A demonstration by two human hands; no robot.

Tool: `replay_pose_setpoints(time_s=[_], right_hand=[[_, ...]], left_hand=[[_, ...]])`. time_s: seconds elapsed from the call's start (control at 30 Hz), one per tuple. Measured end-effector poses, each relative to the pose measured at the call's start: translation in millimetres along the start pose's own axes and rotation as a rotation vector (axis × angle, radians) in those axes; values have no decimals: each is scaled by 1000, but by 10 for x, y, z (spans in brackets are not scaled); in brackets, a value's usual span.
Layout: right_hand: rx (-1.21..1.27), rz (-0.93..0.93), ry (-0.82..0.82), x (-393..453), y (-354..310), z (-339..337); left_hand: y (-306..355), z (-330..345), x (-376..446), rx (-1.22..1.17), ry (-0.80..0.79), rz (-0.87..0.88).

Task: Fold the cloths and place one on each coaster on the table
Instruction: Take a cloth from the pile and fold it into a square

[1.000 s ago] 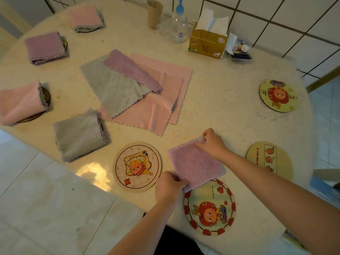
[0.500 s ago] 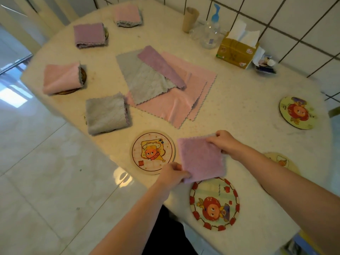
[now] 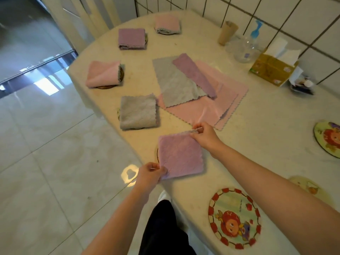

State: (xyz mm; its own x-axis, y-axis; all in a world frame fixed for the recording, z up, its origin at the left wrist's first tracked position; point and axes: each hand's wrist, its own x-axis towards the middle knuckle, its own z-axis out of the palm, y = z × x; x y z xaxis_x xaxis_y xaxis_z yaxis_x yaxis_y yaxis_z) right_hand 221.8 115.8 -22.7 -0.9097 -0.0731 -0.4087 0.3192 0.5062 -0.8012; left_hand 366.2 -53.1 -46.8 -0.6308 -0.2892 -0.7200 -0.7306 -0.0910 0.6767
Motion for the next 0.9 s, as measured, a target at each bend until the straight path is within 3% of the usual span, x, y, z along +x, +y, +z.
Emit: replay_pose_setpoints(time_s=[0.17, 0.33, 0.43, 0.5, 0.57, 0.63, 0.8, 0.9], right_hand=[[-156, -38, 38, 108, 73, 135], [-319, -15, 27, 190, 200, 124], [-334, 6, 11, 202, 240, 102], [-325, -10, 9, 212, 251, 90], [-313, -28, 13, 212, 247, 76], [-325, -45, -6, 210, 260, 68], [-471, -49, -73, 266, 210, -15], [-599, -156, -14, 367, 16, -101]], left_hand=[[-68, -48, 94, 36, 52, -24], [-11, 1, 71, 318, 119, 42], [32, 6, 43, 660, 205, 222], [47, 8, 78, 848, 253, 481], [90, 31, 139, 1001, 178, 747], [135, 50, 220, 1127, 62, 878], [281, 45, 346, 1347, -32, 883], [507, 88, 377, 1439, -65, 863]])
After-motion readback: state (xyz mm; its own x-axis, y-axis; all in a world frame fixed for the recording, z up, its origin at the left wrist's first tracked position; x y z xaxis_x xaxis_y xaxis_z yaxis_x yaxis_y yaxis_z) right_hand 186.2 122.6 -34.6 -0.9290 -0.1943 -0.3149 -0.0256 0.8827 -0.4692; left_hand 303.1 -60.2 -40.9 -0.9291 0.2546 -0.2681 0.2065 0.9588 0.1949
